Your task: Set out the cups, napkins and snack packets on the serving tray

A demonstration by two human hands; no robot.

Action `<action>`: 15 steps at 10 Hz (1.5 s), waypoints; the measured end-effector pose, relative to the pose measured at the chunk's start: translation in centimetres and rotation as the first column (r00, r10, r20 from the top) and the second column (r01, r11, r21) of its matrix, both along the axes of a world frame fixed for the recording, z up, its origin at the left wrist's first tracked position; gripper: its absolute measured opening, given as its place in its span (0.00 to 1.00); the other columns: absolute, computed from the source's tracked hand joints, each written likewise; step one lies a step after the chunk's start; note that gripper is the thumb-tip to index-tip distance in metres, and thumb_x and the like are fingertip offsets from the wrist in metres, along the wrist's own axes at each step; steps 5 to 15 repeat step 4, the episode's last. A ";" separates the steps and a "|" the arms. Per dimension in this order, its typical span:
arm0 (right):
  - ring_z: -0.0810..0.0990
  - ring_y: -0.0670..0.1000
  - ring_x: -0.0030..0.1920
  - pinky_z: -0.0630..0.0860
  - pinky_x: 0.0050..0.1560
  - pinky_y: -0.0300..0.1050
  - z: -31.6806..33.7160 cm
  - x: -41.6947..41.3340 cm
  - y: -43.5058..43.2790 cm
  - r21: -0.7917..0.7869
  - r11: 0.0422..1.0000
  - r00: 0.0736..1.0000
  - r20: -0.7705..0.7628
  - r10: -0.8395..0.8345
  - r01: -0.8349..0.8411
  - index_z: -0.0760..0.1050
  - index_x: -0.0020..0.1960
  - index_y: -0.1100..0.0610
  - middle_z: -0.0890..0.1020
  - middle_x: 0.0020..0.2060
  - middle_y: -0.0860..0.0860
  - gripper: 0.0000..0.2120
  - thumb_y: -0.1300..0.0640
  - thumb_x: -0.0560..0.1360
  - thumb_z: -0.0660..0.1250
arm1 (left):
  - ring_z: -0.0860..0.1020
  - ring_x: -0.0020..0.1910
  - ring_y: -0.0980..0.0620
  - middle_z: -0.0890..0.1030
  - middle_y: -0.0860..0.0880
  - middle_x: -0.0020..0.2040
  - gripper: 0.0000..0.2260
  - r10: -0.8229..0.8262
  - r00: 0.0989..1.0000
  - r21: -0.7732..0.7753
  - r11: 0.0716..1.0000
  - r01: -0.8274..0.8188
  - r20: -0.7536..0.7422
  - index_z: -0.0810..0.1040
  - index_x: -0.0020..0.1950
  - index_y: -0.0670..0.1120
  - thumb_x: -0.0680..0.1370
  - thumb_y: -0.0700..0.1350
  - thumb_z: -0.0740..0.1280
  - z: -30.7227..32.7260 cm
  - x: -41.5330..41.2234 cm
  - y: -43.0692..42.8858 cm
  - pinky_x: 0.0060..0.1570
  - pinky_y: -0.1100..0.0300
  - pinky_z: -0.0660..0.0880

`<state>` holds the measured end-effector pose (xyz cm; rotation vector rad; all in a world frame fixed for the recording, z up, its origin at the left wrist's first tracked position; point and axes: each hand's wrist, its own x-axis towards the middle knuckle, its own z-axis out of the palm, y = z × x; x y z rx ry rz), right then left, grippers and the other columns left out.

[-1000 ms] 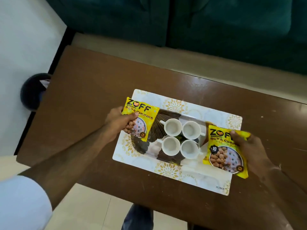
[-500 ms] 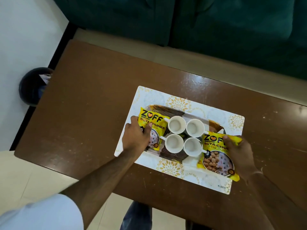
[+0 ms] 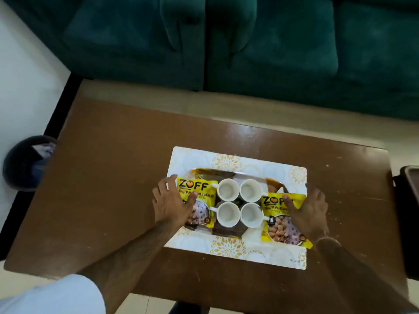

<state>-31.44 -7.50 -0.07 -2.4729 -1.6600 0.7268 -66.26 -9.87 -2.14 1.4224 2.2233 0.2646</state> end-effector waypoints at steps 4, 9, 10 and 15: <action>0.55 0.59 0.80 0.59 0.77 0.58 19.3 -5.9 11.7 0.176 0.961 0.953 -0.180 0.243 -0.212 0.49 0.82 0.55 0.51 0.82 0.53 0.39 0.43 0.79 0.64 | 0.63 0.72 0.43 0.64 0.47 0.76 0.37 -0.226 0.972 0.139 0.966 0.216 0.057 0.59 0.78 0.49 0.74 0.60 0.69 18.8 2.2 14.0 0.66 0.45 0.68; 0.55 0.59 0.80 0.59 0.77 0.58 19.3 -5.9 11.7 0.176 0.961 0.953 -0.180 0.243 -0.212 0.49 0.82 0.55 0.51 0.82 0.53 0.39 0.43 0.79 0.64 | 0.63 0.72 0.43 0.64 0.47 0.76 0.37 -0.226 0.972 0.139 0.966 0.216 0.057 0.59 0.78 0.49 0.74 0.60 0.69 18.8 2.2 14.0 0.66 0.45 0.68; 0.55 0.59 0.80 0.59 0.77 0.58 19.3 -5.9 11.7 0.176 0.961 0.953 -0.180 0.243 -0.212 0.49 0.82 0.55 0.51 0.82 0.53 0.39 0.43 0.79 0.64 | 0.63 0.72 0.43 0.64 0.47 0.76 0.37 -0.226 0.972 0.139 0.966 0.216 0.057 0.59 0.78 0.49 0.74 0.60 0.69 18.8 2.2 14.0 0.66 0.45 0.68; 0.55 0.59 0.80 0.59 0.77 0.58 19.3 -5.9 11.7 0.176 0.961 0.953 -0.180 0.243 -0.212 0.49 0.82 0.55 0.51 0.82 0.53 0.39 0.43 0.79 0.64 | 0.63 0.72 0.43 0.64 0.47 0.76 0.37 -0.226 0.972 0.139 0.966 0.216 0.057 0.59 0.78 0.49 0.74 0.60 0.69 18.8 2.2 14.0 0.66 0.45 0.68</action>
